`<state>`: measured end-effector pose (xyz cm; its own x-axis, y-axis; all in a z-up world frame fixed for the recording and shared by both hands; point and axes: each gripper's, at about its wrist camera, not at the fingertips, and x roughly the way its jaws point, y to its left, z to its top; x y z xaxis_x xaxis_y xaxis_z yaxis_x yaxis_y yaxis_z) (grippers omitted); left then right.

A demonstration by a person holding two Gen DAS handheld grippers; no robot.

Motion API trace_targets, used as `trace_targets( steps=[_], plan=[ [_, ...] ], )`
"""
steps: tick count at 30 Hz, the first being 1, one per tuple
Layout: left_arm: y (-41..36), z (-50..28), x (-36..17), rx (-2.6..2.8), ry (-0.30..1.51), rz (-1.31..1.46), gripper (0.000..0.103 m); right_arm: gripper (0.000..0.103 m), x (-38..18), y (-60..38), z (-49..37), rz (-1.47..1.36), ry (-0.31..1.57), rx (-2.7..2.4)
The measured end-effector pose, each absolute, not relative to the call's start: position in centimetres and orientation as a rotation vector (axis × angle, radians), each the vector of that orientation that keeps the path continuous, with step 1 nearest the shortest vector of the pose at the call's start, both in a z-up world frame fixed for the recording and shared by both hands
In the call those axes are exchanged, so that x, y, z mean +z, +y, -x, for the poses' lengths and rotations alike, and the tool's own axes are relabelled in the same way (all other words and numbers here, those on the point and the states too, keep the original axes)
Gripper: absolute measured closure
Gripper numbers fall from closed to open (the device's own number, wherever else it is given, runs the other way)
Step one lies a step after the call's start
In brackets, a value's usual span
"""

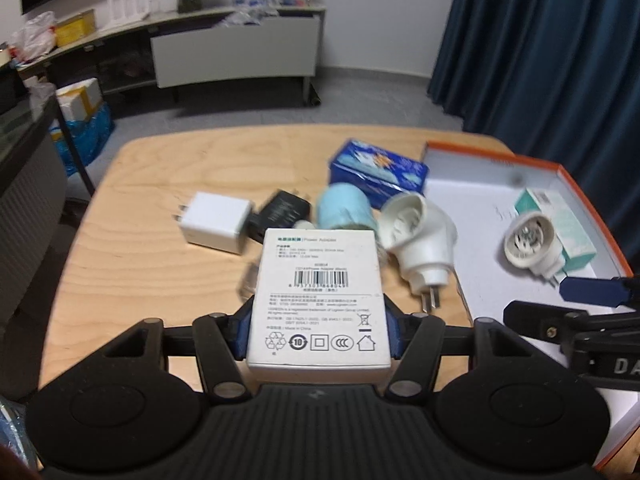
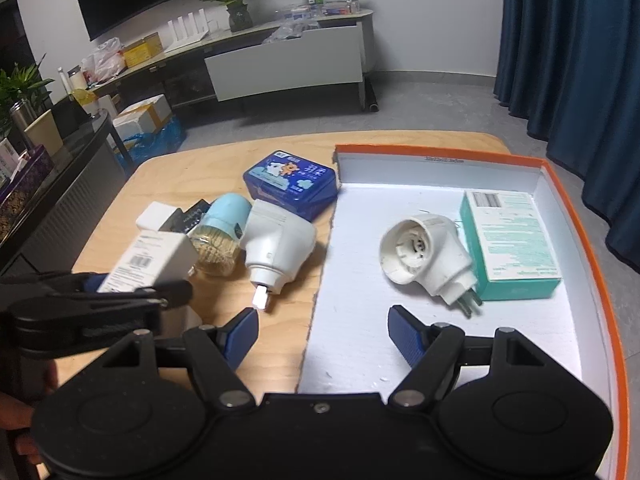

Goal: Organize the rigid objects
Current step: 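Grasp the white plug adapter with the right tool while the left tool holds the box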

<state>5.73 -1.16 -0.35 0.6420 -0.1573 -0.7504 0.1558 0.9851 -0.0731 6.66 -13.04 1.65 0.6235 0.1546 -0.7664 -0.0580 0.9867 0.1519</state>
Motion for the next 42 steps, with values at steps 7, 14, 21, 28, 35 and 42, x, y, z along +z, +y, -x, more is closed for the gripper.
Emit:
trace_targets(
  steps=[7, 14, 21, 28, 35, 42],
  plan=[
    [1.0, -4.9, 0.8, -0.13, 0.819, 0.029, 0.043, 0.017, 1.0, -11.3, -9.6, -0.08, 0.901, 0.189],
    [1.9, -4.8, 0.9, -0.12, 0.804, 0.04, 0.043, 0.017, -1.2, -9.8, -13.4, 0.004, 0.954, 0.214],
    [2.5, -5.2, 0.4, -0.118, 0.808, 0.055, 0.043, 0.017, -2.6, -8.8, -16.1, 0.035, 0.985, 0.226],
    [2.8, -5.5, -0.2, -0.111, 0.82, 0.065, 0.043, 0.028, -3.4, -7.9, -16.7, 0.065, 0.971, 0.238],
    [3.0, -5.3, -0.2, -0.101, 0.821, 0.068, 0.043, 0.049, -3.0, -8.6, -15.6, 0.037, 0.967, 0.222],
    [2.7, -4.9, 0.3, -0.102, 0.811, 0.066, 0.043, 0.052, -1.7, -9.9, -13.3, -0.049, 0.928, 0.235]
  ],
)
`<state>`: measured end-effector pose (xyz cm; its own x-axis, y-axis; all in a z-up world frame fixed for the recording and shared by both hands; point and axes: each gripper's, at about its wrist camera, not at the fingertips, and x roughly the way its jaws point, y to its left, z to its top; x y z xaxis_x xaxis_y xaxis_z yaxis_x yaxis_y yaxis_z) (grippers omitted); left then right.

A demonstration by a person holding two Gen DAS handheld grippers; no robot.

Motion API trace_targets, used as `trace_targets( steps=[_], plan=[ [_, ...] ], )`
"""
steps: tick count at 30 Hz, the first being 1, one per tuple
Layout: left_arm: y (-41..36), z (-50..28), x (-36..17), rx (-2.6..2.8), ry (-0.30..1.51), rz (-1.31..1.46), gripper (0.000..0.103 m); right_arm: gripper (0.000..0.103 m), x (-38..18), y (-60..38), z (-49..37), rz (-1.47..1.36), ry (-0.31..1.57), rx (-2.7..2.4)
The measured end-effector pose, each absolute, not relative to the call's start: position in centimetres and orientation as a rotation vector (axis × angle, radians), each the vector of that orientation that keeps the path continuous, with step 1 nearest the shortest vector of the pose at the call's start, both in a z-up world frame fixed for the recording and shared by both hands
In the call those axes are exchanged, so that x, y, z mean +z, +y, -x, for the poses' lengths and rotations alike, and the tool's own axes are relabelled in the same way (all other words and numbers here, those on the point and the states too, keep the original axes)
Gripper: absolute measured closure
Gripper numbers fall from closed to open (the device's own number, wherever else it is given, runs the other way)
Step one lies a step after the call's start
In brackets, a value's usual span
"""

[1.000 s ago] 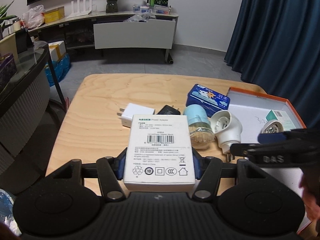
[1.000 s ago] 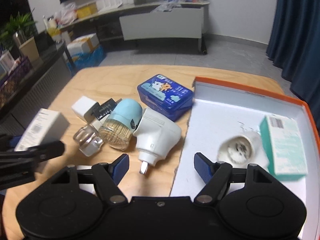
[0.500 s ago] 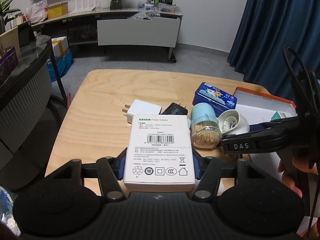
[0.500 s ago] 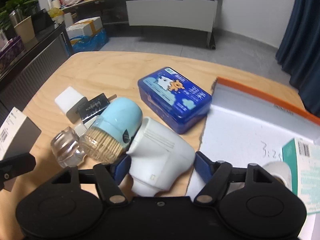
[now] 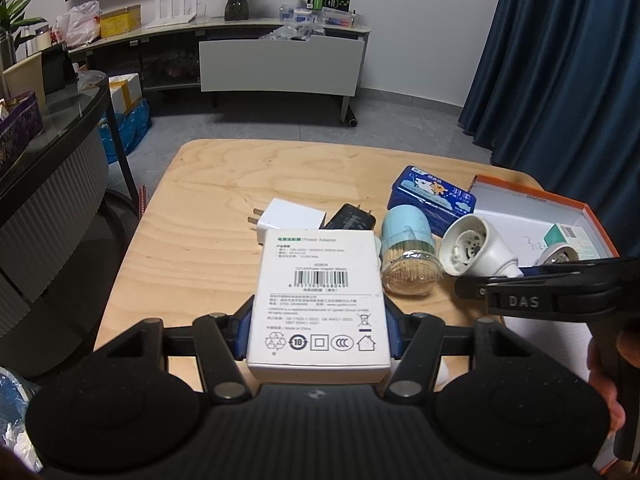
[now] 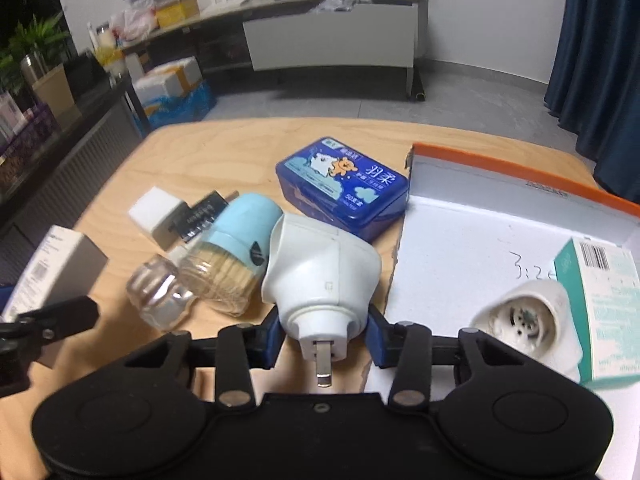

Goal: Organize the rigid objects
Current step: 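Grasp the white plug adapter with the right tool while the left tool holds the box, then lift the white plug adapter with the right tool toward the box lid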

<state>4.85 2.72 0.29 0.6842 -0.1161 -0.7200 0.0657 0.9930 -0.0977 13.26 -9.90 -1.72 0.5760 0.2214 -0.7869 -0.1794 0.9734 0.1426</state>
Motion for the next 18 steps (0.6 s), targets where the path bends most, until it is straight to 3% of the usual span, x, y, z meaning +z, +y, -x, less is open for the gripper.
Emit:
trace_targets(
  steps=[18],
  plan=[
    [1.6, -3.2, 2.1, -0.118, 0.766, 0.06, 0.043, 0.052, 2.5, -10.1, -7.7, -0.125, 0.838, 0.269]
  ],
)
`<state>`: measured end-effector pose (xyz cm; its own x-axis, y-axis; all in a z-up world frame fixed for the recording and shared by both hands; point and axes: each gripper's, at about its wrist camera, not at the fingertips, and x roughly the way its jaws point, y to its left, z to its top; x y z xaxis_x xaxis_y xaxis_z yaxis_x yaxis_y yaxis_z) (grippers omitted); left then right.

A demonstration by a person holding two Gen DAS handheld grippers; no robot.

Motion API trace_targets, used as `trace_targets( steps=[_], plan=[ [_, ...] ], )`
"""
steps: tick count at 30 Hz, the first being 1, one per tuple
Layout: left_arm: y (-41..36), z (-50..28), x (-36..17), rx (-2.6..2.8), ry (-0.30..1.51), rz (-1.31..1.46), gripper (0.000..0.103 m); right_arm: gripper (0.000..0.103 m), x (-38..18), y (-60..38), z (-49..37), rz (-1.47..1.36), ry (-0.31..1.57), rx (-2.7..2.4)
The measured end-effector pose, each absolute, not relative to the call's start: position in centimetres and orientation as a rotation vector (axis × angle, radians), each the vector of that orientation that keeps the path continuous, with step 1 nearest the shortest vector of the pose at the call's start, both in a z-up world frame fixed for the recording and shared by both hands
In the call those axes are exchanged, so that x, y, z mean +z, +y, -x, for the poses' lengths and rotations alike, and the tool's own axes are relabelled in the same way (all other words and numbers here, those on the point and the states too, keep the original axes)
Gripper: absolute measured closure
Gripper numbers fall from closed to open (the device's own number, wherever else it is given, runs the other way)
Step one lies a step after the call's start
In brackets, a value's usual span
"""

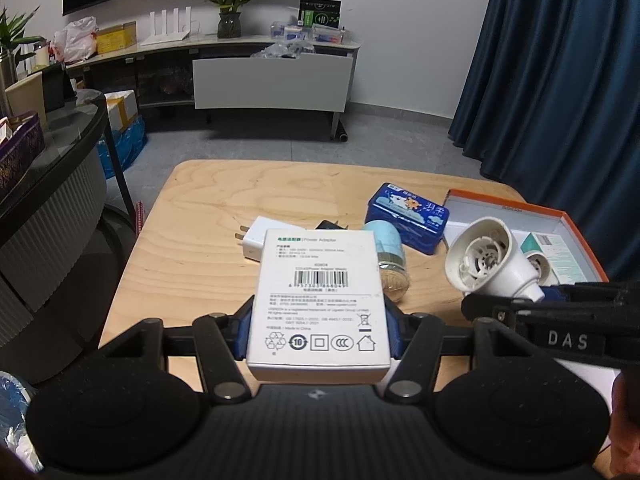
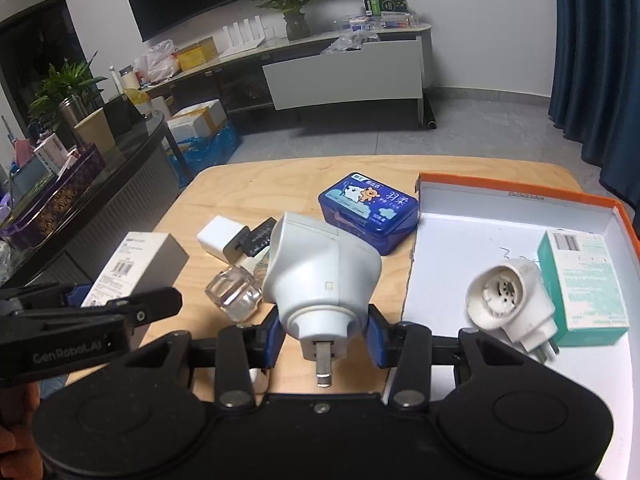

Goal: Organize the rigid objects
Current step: 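Lift the white plug adapter with the right tool toward the box lid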

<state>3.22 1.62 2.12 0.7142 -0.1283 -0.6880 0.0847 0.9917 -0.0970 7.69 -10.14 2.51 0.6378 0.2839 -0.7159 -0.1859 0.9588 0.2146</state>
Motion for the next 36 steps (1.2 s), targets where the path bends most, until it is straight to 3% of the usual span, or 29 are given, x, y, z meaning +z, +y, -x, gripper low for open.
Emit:
trace_targets(
  steps=[36],
  plan=[
    [-0.5, -1.4, 2.8, -0.155, 0.745, 0.039, 0.043, 0.052, 4.0, -12.5, -2.7, -0.16, 0.799, 0.212]
  ],
)
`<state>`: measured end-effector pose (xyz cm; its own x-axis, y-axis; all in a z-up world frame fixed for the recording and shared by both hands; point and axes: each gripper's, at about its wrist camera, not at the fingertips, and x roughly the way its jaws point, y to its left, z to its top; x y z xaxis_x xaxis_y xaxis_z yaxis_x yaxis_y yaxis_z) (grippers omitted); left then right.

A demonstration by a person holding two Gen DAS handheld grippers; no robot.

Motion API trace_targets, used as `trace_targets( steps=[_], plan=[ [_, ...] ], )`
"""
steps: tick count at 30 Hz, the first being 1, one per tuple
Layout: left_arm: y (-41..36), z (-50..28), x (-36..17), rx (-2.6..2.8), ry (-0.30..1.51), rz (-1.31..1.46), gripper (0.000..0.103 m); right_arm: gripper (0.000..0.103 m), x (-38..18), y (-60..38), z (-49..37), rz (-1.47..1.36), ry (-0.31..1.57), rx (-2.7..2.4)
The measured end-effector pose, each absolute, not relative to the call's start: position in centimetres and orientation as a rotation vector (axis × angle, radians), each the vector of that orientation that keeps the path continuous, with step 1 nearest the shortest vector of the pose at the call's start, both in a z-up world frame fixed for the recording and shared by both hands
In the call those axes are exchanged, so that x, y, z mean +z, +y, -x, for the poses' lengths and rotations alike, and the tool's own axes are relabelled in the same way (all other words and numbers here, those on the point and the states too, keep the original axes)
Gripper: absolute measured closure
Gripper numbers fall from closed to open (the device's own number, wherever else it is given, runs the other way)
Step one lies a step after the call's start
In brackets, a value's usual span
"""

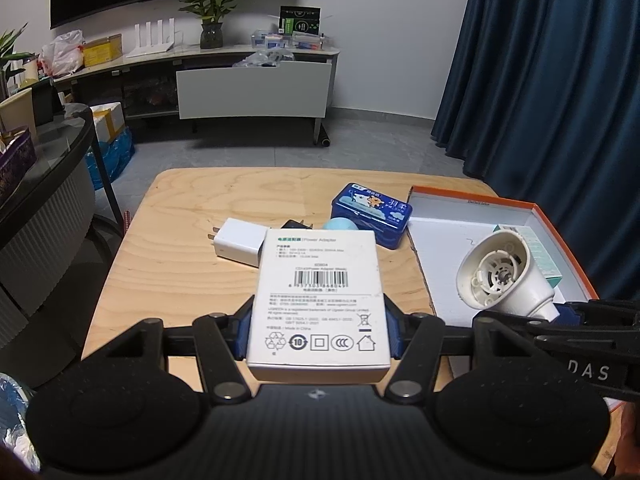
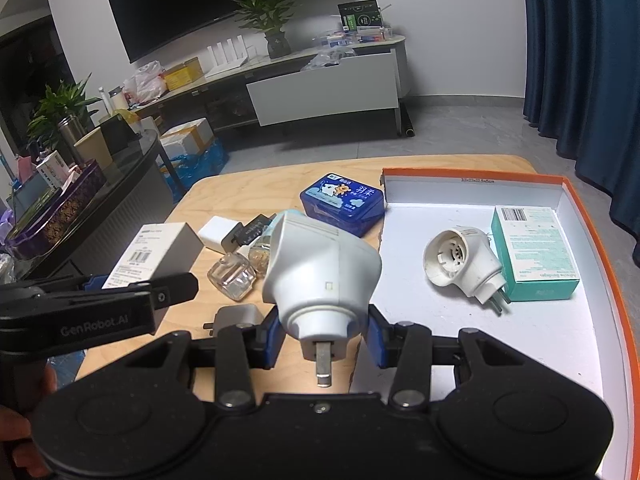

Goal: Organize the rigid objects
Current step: 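Lift the white plug adapter with the right tool toward the box lid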

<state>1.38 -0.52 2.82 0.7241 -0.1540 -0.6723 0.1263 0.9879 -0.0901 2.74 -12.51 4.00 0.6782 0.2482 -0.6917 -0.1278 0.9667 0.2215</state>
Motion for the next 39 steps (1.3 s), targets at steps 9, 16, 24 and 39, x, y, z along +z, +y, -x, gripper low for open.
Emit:
trace_targets(
  steps=[9, 16, 24, 39],
  plan=[
    [-1.0, -1.4, 2.8, -0.161, 0.745, 0.034, 0.043, 0.052, 4.4, -13.3, -2.3, -0.165, 0.791, 0.188],
    [-1.5, -1.4, 2.8, -0.176, 0.744, 0.03, 0.043, 0.052, 4.6, -13.8, -2.0, -0.166, 0.787, 0.171],
    [-2.0, -1.5, 2.7, -0.184, 0.746, 0.024, 0.043, 0.052, 4.7, -14.4, -1.9, -0.175, 0.782, 0.158],
    [-3.8, -1.3, 2.7, -0.225, 0.749, 0.009, 0.043, 0.052, 4.6, -15.8, -1.3, -0.199, 0.78, 0.121]
  ],
)
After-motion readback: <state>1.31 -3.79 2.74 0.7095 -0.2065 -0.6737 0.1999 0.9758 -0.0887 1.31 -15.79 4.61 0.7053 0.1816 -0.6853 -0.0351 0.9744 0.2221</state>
